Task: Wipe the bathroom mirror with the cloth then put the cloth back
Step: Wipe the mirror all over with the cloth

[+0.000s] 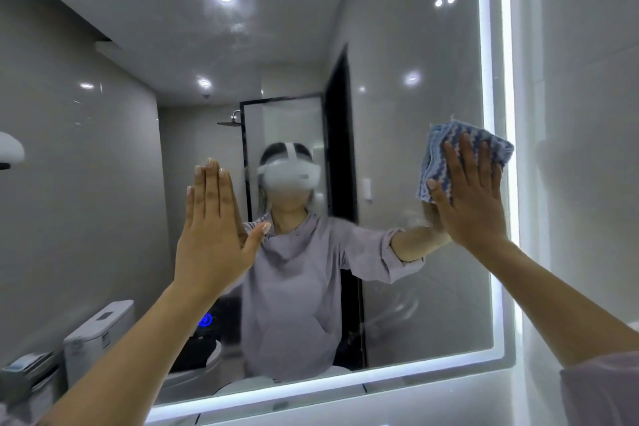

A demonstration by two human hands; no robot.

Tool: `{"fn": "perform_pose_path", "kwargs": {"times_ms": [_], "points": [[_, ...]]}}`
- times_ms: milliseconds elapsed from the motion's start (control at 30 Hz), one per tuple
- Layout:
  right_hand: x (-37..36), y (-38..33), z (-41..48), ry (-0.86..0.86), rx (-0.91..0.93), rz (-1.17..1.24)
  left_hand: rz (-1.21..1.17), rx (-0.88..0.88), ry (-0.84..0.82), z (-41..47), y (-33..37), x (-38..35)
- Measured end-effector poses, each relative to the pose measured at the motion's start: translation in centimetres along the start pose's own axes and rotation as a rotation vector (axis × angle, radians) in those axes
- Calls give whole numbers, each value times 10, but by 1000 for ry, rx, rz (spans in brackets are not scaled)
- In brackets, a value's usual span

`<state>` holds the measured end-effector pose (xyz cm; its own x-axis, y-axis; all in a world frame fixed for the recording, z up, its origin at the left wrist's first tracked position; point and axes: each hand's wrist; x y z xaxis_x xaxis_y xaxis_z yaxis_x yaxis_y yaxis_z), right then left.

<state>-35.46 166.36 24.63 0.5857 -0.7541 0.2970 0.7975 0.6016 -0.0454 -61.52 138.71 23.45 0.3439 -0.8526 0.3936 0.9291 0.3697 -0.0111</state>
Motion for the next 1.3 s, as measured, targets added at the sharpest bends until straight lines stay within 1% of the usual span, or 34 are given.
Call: {"fn": "perform_pose_path", "kwargs": {"times_ms": [167,300,367,500,667,800,900,1133,1300], "points": [[2,-6,-2,2,-57,21,-28,-8,15,0,0,-1],[-1,-17,-4,-49,-154,48,-26,-9,21,0,-1,-2],[1,-30,-8,-61,-154,36,-24,-13,22,0,-1,-2],[-1,-59,-20,-69,-82,25,-27,-14,23,0,0,-2],[4,-100,-29,-75,74,6,-11,-10,25,-1,-1,-3],[19,-144,-28,18,249,26,-7,-6,20,0,-1,-3],[20,-166,-33,0,361,38,2,0,15,0,-2,-4],[18,-161,-33,-15,409,31,18,13,9,1,-1,-2],[13,-143,-33,34,459,-14,18,16,-4,1,-3,-2]]}}
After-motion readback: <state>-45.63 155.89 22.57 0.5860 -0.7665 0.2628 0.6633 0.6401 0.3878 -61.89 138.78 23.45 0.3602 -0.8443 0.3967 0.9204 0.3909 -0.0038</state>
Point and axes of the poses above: each hand's wrist, its own z-axis towards the middle knuckle, its own x-axis out of the back of the hand, y = z × x, and after that the axes turned 11 degrees about -z, right-handed
